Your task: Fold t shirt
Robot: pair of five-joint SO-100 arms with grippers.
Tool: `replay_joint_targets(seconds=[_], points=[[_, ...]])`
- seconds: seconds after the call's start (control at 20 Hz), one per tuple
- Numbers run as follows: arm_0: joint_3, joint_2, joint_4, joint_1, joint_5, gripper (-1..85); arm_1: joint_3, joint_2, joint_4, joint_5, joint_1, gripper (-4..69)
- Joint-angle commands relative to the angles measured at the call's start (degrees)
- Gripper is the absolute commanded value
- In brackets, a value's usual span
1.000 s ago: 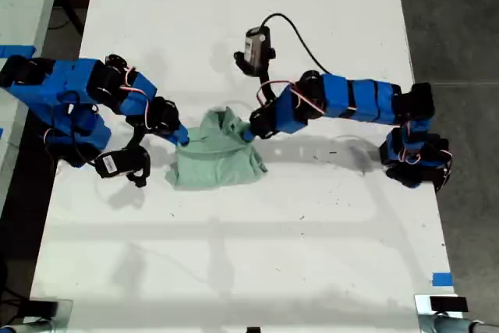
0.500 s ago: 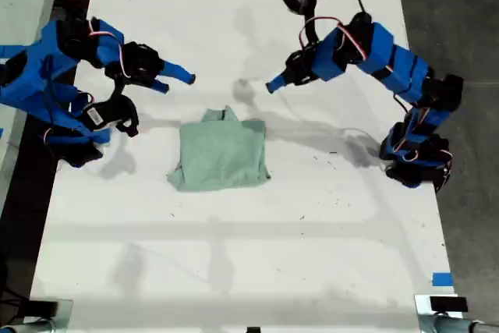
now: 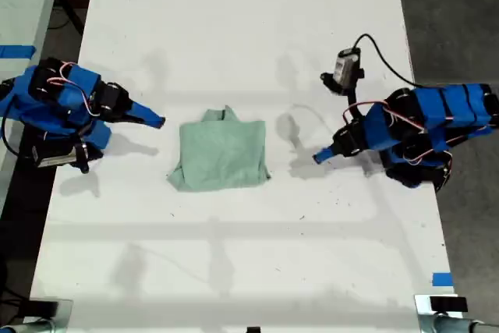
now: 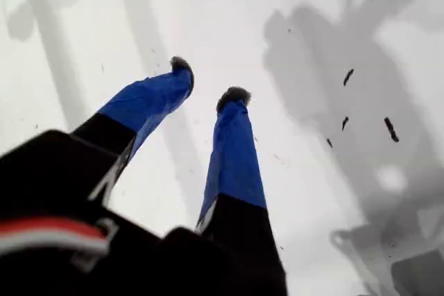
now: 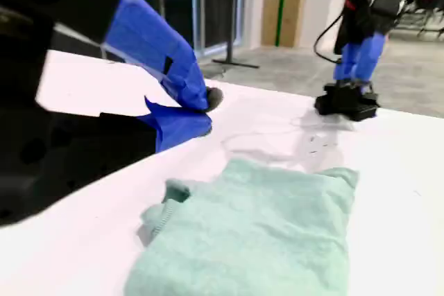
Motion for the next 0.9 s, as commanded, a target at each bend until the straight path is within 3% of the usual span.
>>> replay_joint_targets(seconds=[0.0, 0.15, 0.25, 0.35, 0.4, 0.45, 0.5, 0.6, 0.65, 0.75, 0.85], points=[[22.85, 19.95, -12.22, 1.23, -0.62, -0.2, 16.70, 16.96, -7.91, -0.09, -0.09, 8.7], [34.98, 21.01, -19.69, 1.58, -0.09, 0.7, 32.61, 42.63, -7.56, -0.62, 0.44, 1.7], [35.07, 20.74, -12.04, -0.88, 0.26, 1.2, 41.13, 51.59, -2.81, 0.00, 1.41, 1.7], [35.07, 20.83, 0.18, -9.58, 0.09, 3.2, 48.52, 51.50, -2.81, 0.53, 2.72, 2.4], [35.07, 20.04, 2.20, -14.06, 4.22, 5.4, 51.33, 51.50, -1.14, 0.88, 4.39, 4.0], [35.07, 19.95, 2.29, -15.73, 7.91, 8.5, 51.24, 50.10, -0.70, -5.62, 5.54, 4.8], [35.07, 20.39, 2.11, -14.24, 6.94, 9.4, 51.33, 51.24, -0.88, -9.49, 6.24, 4.7], [35.07, 20.83, 1.93, -12.30, -3.60, 9.6, 51.33, 51.24, -0.88, -9.49, 6.77, 4.6], [35.07, 20.83, 2.02, -12.04, -2.37, 9.6, 51.33, 51.24, -0.88, -9.49, 7.38, 4.6], [35.07, 20.83, 2.02, -11.69, 8.26, 9.6, 51.33, 51.24, -0.88, -4.75, 7.38, 4.6], [35.07, 20.83, 2.02, -11.51, 16.00, 9.6, 51.33, 51.24, -0.88, -10.55, 7.29, 4.7]])
